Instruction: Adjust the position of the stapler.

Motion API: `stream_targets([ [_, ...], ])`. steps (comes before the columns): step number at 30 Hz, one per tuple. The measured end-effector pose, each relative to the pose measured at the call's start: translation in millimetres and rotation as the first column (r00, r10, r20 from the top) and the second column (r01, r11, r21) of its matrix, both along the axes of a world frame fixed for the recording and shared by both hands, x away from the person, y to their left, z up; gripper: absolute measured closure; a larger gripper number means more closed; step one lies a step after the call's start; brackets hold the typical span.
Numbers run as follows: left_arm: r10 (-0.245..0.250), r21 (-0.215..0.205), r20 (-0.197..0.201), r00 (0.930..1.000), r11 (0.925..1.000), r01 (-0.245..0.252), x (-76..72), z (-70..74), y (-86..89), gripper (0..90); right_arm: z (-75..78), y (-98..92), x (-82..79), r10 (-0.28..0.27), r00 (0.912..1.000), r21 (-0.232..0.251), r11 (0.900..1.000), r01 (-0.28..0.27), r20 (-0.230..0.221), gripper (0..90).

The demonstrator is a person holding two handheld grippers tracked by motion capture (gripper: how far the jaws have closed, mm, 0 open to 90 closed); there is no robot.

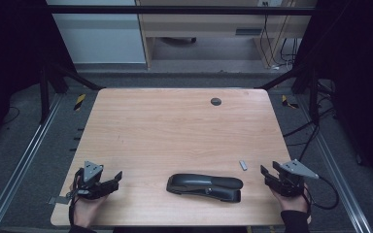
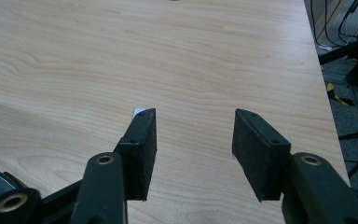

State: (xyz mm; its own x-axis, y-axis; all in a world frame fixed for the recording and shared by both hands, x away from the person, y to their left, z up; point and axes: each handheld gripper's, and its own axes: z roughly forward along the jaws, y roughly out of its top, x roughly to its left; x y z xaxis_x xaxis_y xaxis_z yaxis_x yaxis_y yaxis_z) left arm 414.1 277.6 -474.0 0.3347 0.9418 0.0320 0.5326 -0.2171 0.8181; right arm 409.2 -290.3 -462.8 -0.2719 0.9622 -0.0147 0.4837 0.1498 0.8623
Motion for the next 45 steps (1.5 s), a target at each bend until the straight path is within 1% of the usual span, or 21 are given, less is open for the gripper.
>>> stream_targets([
  [3,-0.001,0.001,0.001,1.0,1.0,0.001,-0.8,0.2,0.0,24.7,5.7,-0.8,-2.2,0.006,0.9999,0.015,1.0,-0.006,0.008,54.0],
  [5,-0.002,0.0,0.001,1.0,1.0,0.002,-1.2,0.3,0.4,24.7,6.6,-1.4,-2.4,0.011,0.9998,0.01,1.0,-0.011,0.018,54.9],
  [6,-0.002,-0.003,0.005,1.0,1.0,0.002,-1.6,0.6,0.9,24.7,10.3,-0.9,-4.7,0.018,0.9997,0.025,1.0,-0.018,0.019,57.7],
  [11,-0.006,-0.004,0.009,0.9999,1.0,0.006,-2.4,1.7,1.1,24.7,18.2,1.8,-7.5,0.036,0.999,0.028,0.999,-0.037,0.027,61.3],
  [13,-0.007,-0.006,0.008,0.9999,1.0,0.007,-1.9,1.4,0.8,24.8,25.0,6.5,-11.6,0.063,0.9973,0.041,0.997,-0.064,0.039,66.9],
  [15,-0.008,-0.003,0.006,1.0,1.0,0.008,-1.8,1.3,0.5,24.9,27.4,8.4,-13.1,0.076,0.9963,0.044,0.996,-0.077,0.042,68.9],
  [17,-0.008,-0.003,0.009,0.9999,1.0,0.008,-2.1,1.5,0.6,25.0,34.1,13.8,-17.0,0.114,0.9915,0.037,0.993,-0.116,0.063,75.5],
  [19,-0.009,-0.004,0.008,0.9999,1.0,0.009,-2.2,1.5,0.7,25.1,35.8,15.3,-18.2,0.12,0.9907,0.037,0.992,-0.122,0.065,77.1],
  [21,-0.014,-0.008,0.005,0.9999,0.9999,0.014,-2.3,1.5,0.8,26.3,41.4,20.6,-22.5,0.151,0.9859,0.047,0.987,-0.155,0.072,85.4],
  [23,-0.017,-0.009,0.003,0.9999,0.9998,0.017,-2.2,1.5,0.7,26.6,42.5,21.5,-23.2,0.161,0.9841,0.046,0.985,-0.165,0.074,87.8],
  [24,-0.023,-0.008,0.001,0.9997,0.9997,0.023,-2.2,1.4,0.6,27.6,45.8,25.0,-25.8,0.184,0.9801,0.056,0.981,-0.188,0.075,90.0],
  [27,-0.027,-0.01,0.0,0.9996,0.9996,0.027,-2.3,1.4,0.0,28.4,49.1,29.3,-28.0,0.209,0.9751,0.058,0.975,-0.214,0.073,90.0],
  [28,-0.028,-0.01,0.001,0.9996,0.9996,0.028,-2.3,1.4,0.0,28.9,51.0,32.3,-29.4,0.227,0.9708,0.055,0.971,-0.232,0.077,90.0],
  [29,-0.029,-0.011,0.0,0.9996,0.9995,0.029,-2.3,1.4,-0.1,29.5,53.4,37.5,-31.6,0.257,0.9632,0.059,0.963,-0.262,0.077,90.0],
  [31,-0.03,-0.01,0.0,0.9995,0.9995,0.03,-2.5,1.4,-0.2,29.9,54.7,42.7,-33.6,0.279,0.9575,0.062,0.957,-0.284,0.072,90.0],
  [32,-0.03,-0.01,0.0,0.9995,0.9995,0.03,-2.5,1.4,-0.2,30.2,54.7,42.7,-33.6,0.279,0.9575,0.062,0.957,-0.284,0.072,90.0],
  [33,-0.033,-0.011,-0.001,0.9995,0.9994,0.033,-2.7,1.5,-0.2,30.5,55.6,48.4,-35.4,0.306,0.9491,0.069,0.948,-0.311,0.073,90.0],
  [38,-0.036,-0.005,0.0,0.9994,0.9993,0.036,-2.8,1.6,-0.2,31.0,56.4,58.3,-39.4,0.361,0.9295,0.088,0.926,-0.367,0.074,90.0],
  [40,-0.035,-0.004,0.002,0.9994,0.9994,0.035,-3.0,1.7,-0.3,31.1,56.3,60.1,-40.2,0.368,0.9269,0.09,0.923,-0.374,0.075,90.0],
  [42,-0.036,-0.003,0.001,0.9993,0.9993,0.036,-3.3,1.7,-0.3,31.2,54.8,65.4,-42.5,0.39,0.9185,0.098,0.913,-0.395,0.068,90.0],
  [45,-0.036,-0.003,0.001,0.9993,0.9993,0.037,-3.4,1.8,-0.2,31.4,52.9,68.2,-43.8,0.403,0.9133,0.11,0.907,-0.407,0.058,90.0],
])
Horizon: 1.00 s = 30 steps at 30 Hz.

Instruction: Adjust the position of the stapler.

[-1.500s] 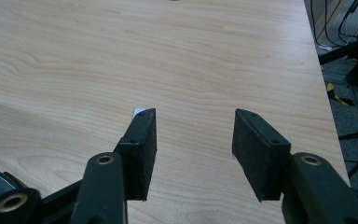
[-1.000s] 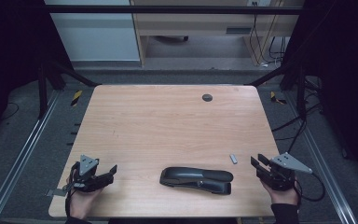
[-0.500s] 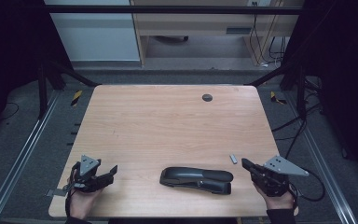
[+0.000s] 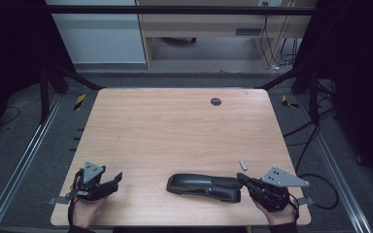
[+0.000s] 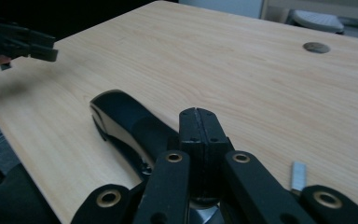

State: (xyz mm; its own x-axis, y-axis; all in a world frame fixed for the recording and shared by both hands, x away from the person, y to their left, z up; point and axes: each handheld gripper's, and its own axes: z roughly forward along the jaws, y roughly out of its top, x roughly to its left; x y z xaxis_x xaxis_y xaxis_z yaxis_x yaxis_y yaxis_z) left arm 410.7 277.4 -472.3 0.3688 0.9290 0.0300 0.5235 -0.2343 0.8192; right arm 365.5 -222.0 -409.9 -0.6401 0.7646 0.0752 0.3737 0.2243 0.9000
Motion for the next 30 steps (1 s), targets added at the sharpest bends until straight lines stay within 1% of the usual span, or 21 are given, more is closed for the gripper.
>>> stream_targets([
  [2,0.0,-0.002,-0.001,1.0,1.0,0.0,-0.3,0.0,0.1,31.5,-4.2,3.8,-2.0,0.019,0.9997,0.002,1.0,-0.019,-0.015,90.0],
  [3,0.0,-0.002,-0.001,1.0,1.0,0.0,-0.3,0.0,0.1,31.5,-4.2,3.8,-2.0,0.019,0.9997,0.002,1.0,-0.019,-0.015,90.0],
  [4,-0.001,0.001,-0.003,1.0,1.0,0.001,-0.4,0.0,0.3,31.5,-7.6,6.0,-3.0,0.026,0.9993,0.002,1.0,-0.026,-0.027,90.0],
  [9,-0.001,0.004,-0.002,1.0,1.0,0.001,-0.8,0.4,0.5,31.6,-14.8,10.1,-4.5,0.04,0.998,-0.005,0.999,-0.04,-0.049,90.0],
  [10,0.0,0.004,-0.002,1.0,1.0,0.0,-0.9,0.4,0.6,31.6,-17.5,11.1,-5.8,0.046,0.9971,-0.006,0.999,-0.047,-0.061,90.0],
  [13,0.0,0.004,-0.002,1.0,1.0,0.0,-0.9,0.4,0.6,31.6,-19.7,11.7,-6.8,0.049,0.9966,-0.007,0.999,-0.049,-0.067,90.0],
  [16,-0.001,0.004,-0.004,1.0,1.0,0.001,-0.8,0.3,0.4,31.6,-24.3,10.8,-7.1,0.045,0.9954,-0.018,0.999,-0.046,-0.085,90.0],
  [19,-0.002,0.005,-0.003,1.0,1.0,0.002,-0.8,0.1,0.2,31.6,-26.6,10.1,-6.2,0.047,0.9949,-0.015,0.999,-0.048,-0.089,90.0],
  [24,-0.003,0.004,-0.003,1.0,1.0,0.003,-0.7,-0.1,-0.2,31.7,-27.2,10.5,-5.6,0.053,0.9955,-0.026,0.998,-0.055,-0.078,90.0],
  [30,-0.006,0.006,-0.005,1.0,1.0,0.006,-0.3,-0.6,-0.6,32.0,-28.2,10.2,-3.1,0.049,0.9968,-0.035,0.998,-0.051,-0.063,90.0],
])
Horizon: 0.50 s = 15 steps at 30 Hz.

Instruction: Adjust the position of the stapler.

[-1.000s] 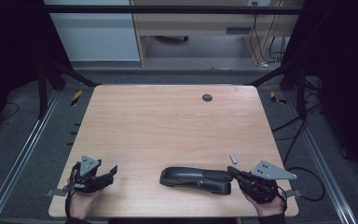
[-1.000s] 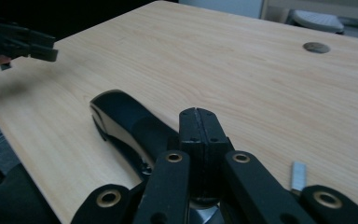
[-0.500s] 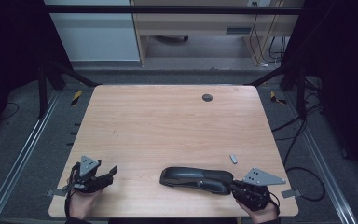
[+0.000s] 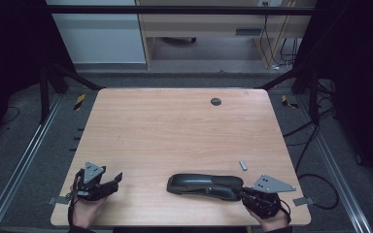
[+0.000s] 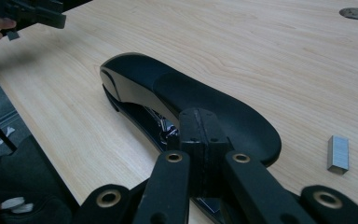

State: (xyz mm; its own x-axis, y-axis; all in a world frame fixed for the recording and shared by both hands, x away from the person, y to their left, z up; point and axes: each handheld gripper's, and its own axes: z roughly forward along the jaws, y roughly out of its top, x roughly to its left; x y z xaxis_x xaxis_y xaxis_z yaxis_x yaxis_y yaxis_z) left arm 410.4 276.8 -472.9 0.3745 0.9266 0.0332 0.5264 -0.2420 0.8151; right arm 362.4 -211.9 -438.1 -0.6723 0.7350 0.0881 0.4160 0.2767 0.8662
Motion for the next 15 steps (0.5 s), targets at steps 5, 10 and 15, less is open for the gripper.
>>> stream_targets([
  [5,-0.009,0.002,0.001,1.0,1.0,0.009,0.0,-0.3,-0.4,33.7,-0.9,0.0,2.5,-0.006,1.0,-0.004,1.0,0.006,0.006,90.0],
  [10,-0.022,0.0,0.001,0.9997,0.9997,0.022,0.0,-0.6,-0.9,36.8,-1.4,0.1,4.8,-0.012,0.9999,-0.005,1.0,0.012,0.011,90.0],
  [15,-0.039,0.009,-0.001,0.9992,0.9992,0.039,-0.1,-0.7,-1.9,39.2,-1.9,-0.3,6.4,-0.015,0.9997,-0.007,1.0,0.015,0.017,90.0],
])
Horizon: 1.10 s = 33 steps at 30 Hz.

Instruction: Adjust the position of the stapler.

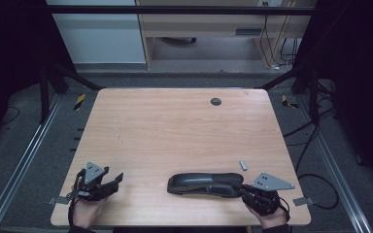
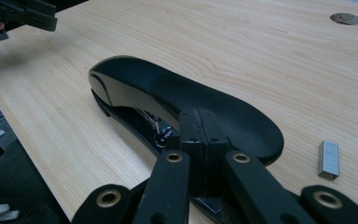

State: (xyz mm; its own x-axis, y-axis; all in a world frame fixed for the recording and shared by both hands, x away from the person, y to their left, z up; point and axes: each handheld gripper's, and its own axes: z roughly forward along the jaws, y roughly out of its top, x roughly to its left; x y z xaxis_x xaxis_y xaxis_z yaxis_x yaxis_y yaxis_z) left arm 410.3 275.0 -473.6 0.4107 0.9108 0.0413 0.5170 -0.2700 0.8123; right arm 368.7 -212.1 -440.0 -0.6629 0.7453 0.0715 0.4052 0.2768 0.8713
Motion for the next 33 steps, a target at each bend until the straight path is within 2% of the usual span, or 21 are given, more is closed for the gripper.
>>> stream_targets([
  [14,-0.017,0.019,0.017,0.9997,0.9997,0.016,-0.8,0.3,-1.8,41.0,-0.6,0.0,2.8,-0.007,1.0,0.002,1.0,0.007,0.005,90.0],
  [20,-0.018,0.036,0.037,0.9992,0.9992,0.017,-1.9,0.9,-3.0,41.6,0.8,0.7,1.9,-0.003,0.9998,0.011,1.0,0.003,0.017,89.1],
  [23,-0.02,0.052,0.042,0.9989,0.9985,0.018,-2.8,1.7,-3.9,44.4,3.7,-0.3,0.6,-0.013,0.9992,0.023,1.0,0.012,0.037,86.5],
  [25,-0.023,0.066,0.049,0.9985,0.9976,0.02,-3.9,3.0,-4.7,49.2,6.0,-3.3,0.2,-0.041,0.9977,0.034,0.999,0.039,0.054,81.9],
  [27,-0.03,0.06,0.048,0.9984,0.9978,0.027,-4.0,3.3,-4.7,49.8,6.5,-4.1,0.1,-0.048,0.9973,0.038,0.998,0.046,0.056,80.8],
  [28,-0.046,0.054,0.061,0.9971,0.9976,0.043,-4.4,3.1,-5.0,49.8,7.5,-6.5,0.3,-0.07,0.9951,0.045,0.997,0.067,0.069,74.4],
  [29,-0.046,0.054,0.061,0.9971,0.9976,0.043,-4.4,3.1,-5.0,49.6,7.5,-6.5,0.3,-0.07,0.9951,0.045,0.997,0.067,0.069,74.4],
  [30,-0.053,0.058,0.056,0.997,0.9971,0.05,-4.2,3.2,-5.5,49.6,7.7,-7.9,0.3,-0.082,0.9938,0.052,0.996,0.078,0.076,73.1],
  [31,-0.062,0.062,0.042,0.9972,0.9963,0.06,-4.0,2.7,-6.9,50.0,8.3,-10.9,0.6,-0.108,0.9907,0.06,0.993,0.103,0.083,68.1],
  [33,-0.067,0.061,0.035,0.9972,0.9961,0.064,-3.8,2.4,-7.7,49.8,8.2,-12.0,0.8,-0.117,0.9891,0.062,0.992,0.112,0.09,66.0],
])
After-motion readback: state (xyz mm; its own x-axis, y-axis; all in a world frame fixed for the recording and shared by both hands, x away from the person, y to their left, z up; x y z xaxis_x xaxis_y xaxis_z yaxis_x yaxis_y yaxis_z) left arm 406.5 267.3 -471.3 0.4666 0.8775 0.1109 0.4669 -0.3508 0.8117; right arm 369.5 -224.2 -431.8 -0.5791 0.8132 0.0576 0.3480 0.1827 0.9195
